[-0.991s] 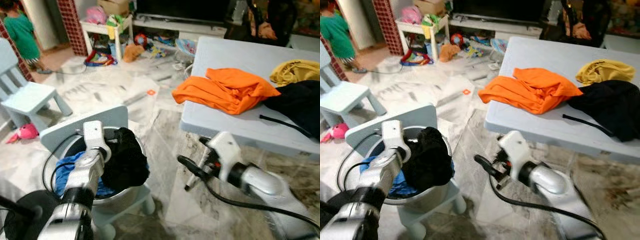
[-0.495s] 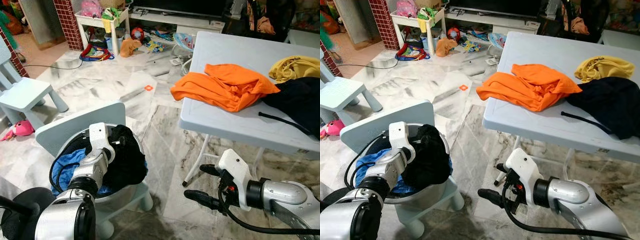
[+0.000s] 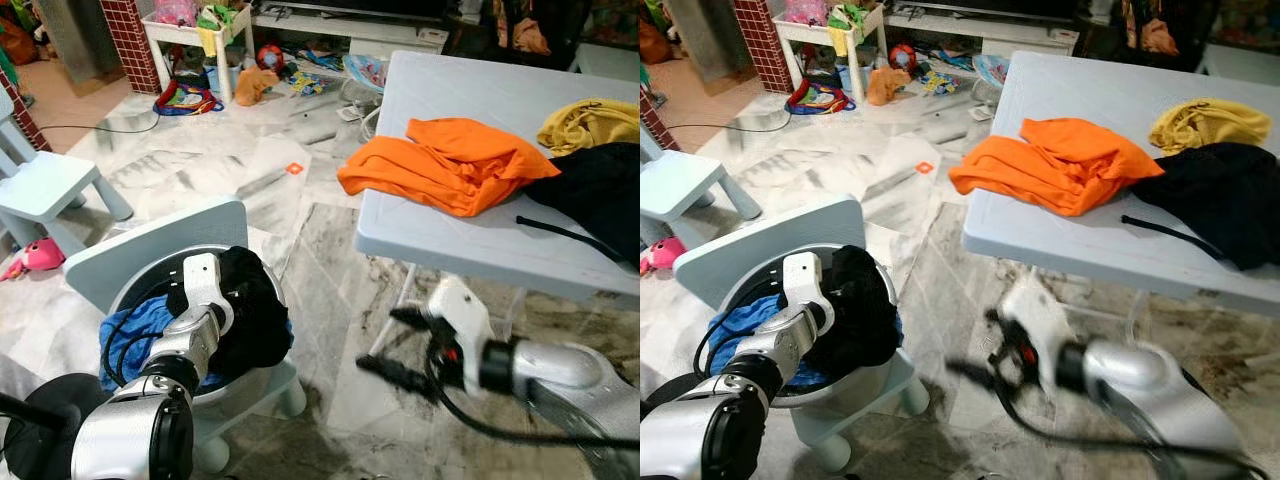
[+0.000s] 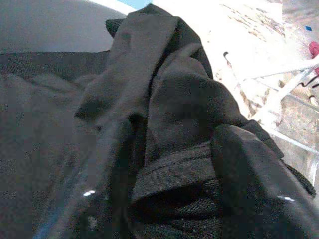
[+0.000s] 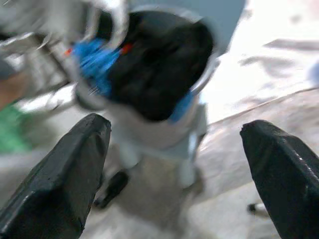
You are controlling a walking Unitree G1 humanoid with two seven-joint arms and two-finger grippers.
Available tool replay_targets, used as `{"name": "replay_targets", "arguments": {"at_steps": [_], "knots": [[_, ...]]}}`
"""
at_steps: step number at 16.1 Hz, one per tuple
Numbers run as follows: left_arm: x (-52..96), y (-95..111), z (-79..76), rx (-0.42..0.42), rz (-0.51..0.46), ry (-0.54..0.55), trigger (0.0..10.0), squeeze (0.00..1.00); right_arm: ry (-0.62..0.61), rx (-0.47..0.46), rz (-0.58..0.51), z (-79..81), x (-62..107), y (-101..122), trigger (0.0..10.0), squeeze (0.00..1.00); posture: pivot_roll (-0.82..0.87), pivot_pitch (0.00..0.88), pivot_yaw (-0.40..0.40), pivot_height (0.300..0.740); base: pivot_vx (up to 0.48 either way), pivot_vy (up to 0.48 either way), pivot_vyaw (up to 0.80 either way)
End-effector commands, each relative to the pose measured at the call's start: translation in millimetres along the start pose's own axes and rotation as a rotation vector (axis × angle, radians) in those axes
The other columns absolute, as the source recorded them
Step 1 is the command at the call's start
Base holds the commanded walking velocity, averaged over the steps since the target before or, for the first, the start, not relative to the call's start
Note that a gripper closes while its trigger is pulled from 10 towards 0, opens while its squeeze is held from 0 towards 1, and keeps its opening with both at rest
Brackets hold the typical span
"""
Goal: Hang hanger
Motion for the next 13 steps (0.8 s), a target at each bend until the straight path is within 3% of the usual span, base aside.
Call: {"name": "replay_targets", "arguments": {"at_steps": [1,7,9,13], "knots": [[0.1,2,3.2,0.0,-0.001,0.012,0.0,0.0,-0.027,0.009,0.003,-2.8,-2.0,0,10.0,0.0,-0.34,0.132,-0.03,0.74,0.0,0.0,0.0],[2.6,1,16.1,0.051,-0.007,0.037,0.0,0.0,-0.042,0.023,0.0,-2.3,-9.4,2,10.0,0.0,-0.33,0.126,-0.04,0.74,0.0,0.0,0.0],[1.8,8,13.5,0.102,-0.034,0.015,0.0,0.0,-0.044,0.028,-0.004,-3.8,-11.4,3,10.0,0.0,-0.32,0.123,-0.042,0.74,0.0,0.0,0.0],[1.7,20,13.5,0.121,-0.083,-0.011,0.0,0.0,-0.046,0.037,-0.011,-6.5,-16.5,4,10.0,0.0,-0.3,0.115,-0.041,0.74,0.0,0.0,0.0]]}}
Point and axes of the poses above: a point about 5 cm out from each wrist's last joint towards the gripper, its own x axis pointing back from the gripper into the wrist, its own y axis along the axis of the wrist's last joint, z = x × y, the point moved 1 cm from there along -x, pointing out of the wrist towards the gripper, and after that the axes turned 3 degrees about -x, right-handed, at the moved point
